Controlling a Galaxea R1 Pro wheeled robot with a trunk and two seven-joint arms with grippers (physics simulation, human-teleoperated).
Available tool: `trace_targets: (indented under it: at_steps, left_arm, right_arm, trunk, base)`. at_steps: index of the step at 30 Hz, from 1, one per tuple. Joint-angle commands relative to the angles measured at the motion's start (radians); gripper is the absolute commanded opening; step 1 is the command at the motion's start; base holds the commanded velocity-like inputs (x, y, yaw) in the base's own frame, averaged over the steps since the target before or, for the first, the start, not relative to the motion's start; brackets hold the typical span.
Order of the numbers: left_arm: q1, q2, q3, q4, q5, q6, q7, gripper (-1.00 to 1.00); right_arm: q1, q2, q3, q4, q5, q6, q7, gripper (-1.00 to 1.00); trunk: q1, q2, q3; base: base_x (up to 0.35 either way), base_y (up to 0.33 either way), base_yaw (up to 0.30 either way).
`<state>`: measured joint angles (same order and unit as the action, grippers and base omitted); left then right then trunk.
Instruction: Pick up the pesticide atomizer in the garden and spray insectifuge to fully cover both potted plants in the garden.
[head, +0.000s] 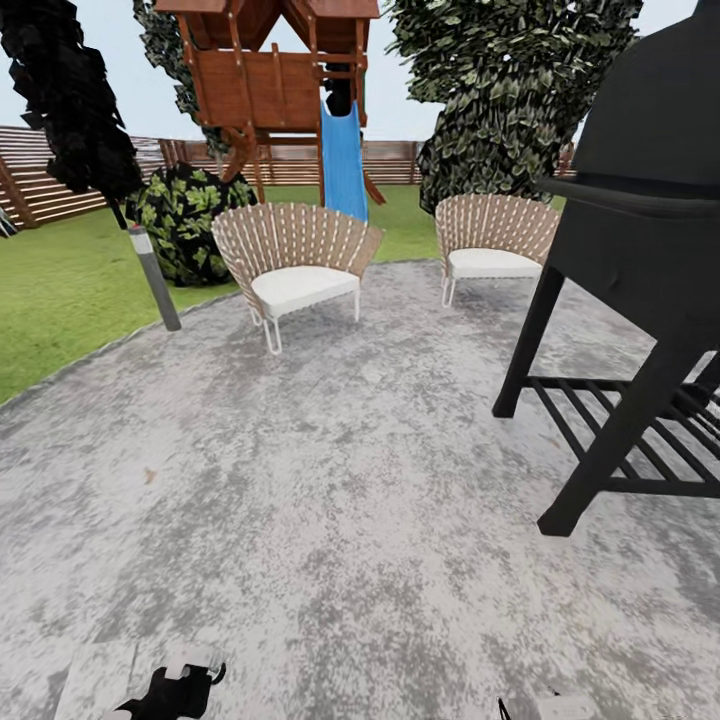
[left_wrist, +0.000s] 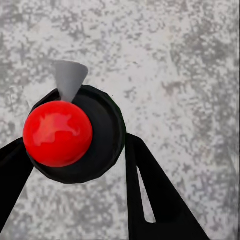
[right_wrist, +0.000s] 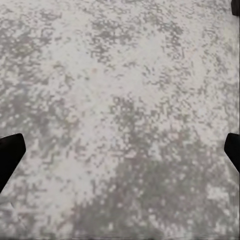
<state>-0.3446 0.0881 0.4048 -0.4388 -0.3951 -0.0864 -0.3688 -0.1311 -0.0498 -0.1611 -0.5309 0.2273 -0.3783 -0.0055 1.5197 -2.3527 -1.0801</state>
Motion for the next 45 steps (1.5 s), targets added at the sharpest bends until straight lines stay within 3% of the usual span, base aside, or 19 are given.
trace_targets:
  at_steps: [1,28,37,45]
  left_arm:
    - [-0.001,-0.001,0.008,0.000,-0.010,-0.006,-0.006,-1.00]
    - [-0.001,-0.002,0.008,0.005,-0.008,-0.006,-0.006,-1.00]
    - [-0.001,-0.002,0.008,0.006,-0.008,-0.006,-0.006,-1.00]
    - [-0.001,-0.002,0.008,0.006,-0.007,-0.006,-0.006,-1.00]
  right_arm:
    - [-0.001,0.001,-0.005,0.001,0.010,-0.004,-0.001,1.00]
    - [-0.001,0.001,-0.006,0.023,0.009,-0.004,-0.001,1.00]
    - [-0.001,0.001,-0.007,0.023,0.009,-0.004,-0.001,1.00]
    - [-0.001,0.001,-0.007,0.023,0.009,-0.004,-0.001,1.00]
  trunk:
    - [0.000,0.000,0.000]
    - [0.000,0.000,0.024]
    - [-0.035,0.063,0.061]
    - [-0.035,0.063,0.068]
  base:
    - [0.000,0.000,-0.276]
    - [0.000,0.000,-0.276]
    - [0.000,0.000,-0.276]
    - [0.000,0.000,-0.276]
